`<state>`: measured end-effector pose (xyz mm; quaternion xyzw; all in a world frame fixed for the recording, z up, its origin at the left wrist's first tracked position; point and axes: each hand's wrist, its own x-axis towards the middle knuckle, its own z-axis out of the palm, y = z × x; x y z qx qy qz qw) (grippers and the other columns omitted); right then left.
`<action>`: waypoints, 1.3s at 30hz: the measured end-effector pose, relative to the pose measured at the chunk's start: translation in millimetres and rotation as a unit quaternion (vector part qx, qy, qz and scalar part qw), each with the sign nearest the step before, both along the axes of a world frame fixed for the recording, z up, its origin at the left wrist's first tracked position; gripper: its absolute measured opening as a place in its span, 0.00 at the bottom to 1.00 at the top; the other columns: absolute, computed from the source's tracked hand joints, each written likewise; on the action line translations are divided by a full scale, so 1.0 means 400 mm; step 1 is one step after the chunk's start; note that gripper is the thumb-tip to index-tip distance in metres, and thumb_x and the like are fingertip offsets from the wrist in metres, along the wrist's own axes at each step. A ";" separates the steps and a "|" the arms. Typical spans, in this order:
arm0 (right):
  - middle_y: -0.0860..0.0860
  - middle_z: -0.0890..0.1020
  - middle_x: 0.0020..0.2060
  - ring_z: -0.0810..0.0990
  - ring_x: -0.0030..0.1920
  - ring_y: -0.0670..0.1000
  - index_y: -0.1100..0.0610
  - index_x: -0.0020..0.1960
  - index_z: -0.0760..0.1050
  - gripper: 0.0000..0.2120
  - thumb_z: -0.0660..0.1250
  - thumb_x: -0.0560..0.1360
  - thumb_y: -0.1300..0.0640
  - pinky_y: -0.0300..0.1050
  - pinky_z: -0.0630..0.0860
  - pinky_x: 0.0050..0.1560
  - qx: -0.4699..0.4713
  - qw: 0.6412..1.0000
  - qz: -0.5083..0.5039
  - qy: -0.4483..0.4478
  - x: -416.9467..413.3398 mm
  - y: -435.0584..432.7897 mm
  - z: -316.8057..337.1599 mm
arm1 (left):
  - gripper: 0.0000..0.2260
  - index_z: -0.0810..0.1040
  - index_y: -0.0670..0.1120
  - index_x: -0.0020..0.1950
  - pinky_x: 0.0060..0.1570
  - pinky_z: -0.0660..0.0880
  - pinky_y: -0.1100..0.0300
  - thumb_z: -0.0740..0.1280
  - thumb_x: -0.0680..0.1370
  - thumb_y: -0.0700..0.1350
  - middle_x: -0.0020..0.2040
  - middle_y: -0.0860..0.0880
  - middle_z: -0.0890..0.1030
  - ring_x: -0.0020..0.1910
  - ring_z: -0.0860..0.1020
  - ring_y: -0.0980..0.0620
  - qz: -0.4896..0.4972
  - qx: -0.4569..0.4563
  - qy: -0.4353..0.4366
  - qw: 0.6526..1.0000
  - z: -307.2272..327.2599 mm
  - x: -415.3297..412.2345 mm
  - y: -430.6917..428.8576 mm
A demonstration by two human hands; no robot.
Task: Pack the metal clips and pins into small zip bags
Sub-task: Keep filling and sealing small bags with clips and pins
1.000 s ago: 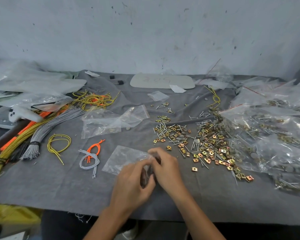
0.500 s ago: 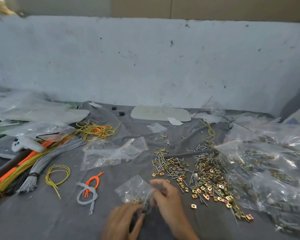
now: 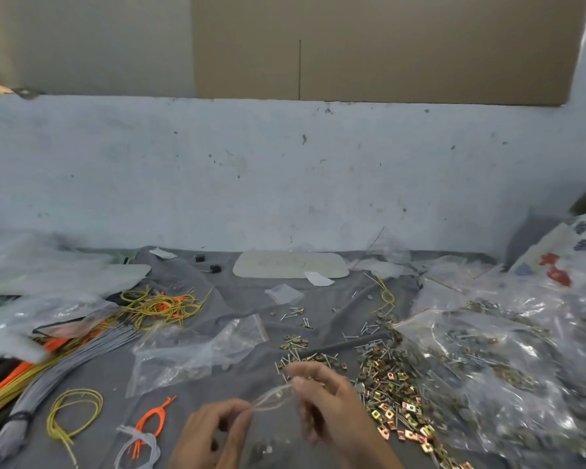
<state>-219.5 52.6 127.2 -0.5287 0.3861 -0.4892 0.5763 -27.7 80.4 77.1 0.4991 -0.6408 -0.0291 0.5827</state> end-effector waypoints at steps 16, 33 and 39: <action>0.43 0.80 0.40 0.79 0.43 0.44 0.51 0.43 0.80 0.09 0.66 0.72 0.47 0.44 0.77 0.48 -0.360 0.868 -0.018 0.341 0.002 0.078 0.128 | 0.06 0.85 0.58 0.37 0.29 0.66 0.71 0.77 0.66 0.46 0.30 0.53 0.81 0.26 0.69 0.63 -0.094 0.084 0.130 0.983 0.135 -0.046 0.084; 0.41 0.77 0.36 0.77 0.40 0.45 0.50 0.40 0.78 0.09 0.66 0.71 0.45 0.40 0.74 0.42 -0.408 0.825 -0.088 0.381 -0.012 0.039 0.217 | 0.04 0.85 0.54 0.44 0.33 0.69 0.67 0.70 0.75 0.49 0.37 0.54 0.84 0.32 0.73 0.62 -0.156 0.044 0.128 0.978 0.227 -0.072 0.023; 0.44 0.78 0.33 0.76 0.36 0.47 0.50 0.37 0.78 0.06 0.72 0.68 0.60 0.33 0.69 0.36 -0.389 0.830 -0.122 0.381 -0.071 0.036 0.219 | 0.04 0.82 0.58 0.47 0.34 0.69 0.62 0.68 0.75 0.54 0.37 0.49 0.79 0.32 0.72 0.53 -0.116 0.032 0.143 0.982 0.242 -0.048 0.029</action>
